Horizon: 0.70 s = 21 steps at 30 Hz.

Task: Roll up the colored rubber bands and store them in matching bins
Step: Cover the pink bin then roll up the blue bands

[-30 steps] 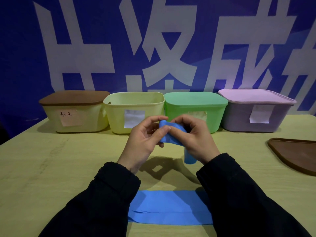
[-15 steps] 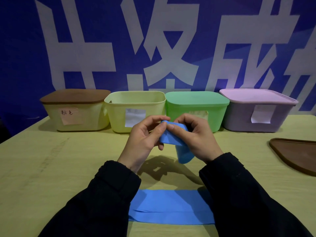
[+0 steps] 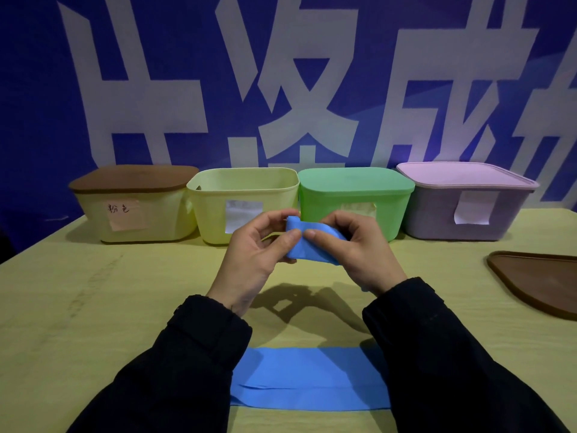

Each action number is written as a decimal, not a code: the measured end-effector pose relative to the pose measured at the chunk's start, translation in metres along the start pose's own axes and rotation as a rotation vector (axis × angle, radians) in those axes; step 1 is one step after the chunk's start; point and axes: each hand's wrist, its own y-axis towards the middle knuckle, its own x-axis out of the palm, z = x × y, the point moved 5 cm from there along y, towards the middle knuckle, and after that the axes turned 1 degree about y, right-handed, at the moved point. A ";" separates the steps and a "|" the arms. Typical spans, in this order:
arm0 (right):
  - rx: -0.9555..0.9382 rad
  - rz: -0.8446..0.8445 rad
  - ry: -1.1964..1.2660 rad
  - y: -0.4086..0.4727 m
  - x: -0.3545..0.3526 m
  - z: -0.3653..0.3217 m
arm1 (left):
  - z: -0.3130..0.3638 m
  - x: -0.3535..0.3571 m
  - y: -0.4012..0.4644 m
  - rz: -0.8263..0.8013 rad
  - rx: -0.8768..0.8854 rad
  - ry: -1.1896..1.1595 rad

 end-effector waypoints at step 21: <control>0.001 0.041 0.155 -0.002 0.004 -0.005 | 0.002 0.002 0.000 -0.007 0.030 -0.030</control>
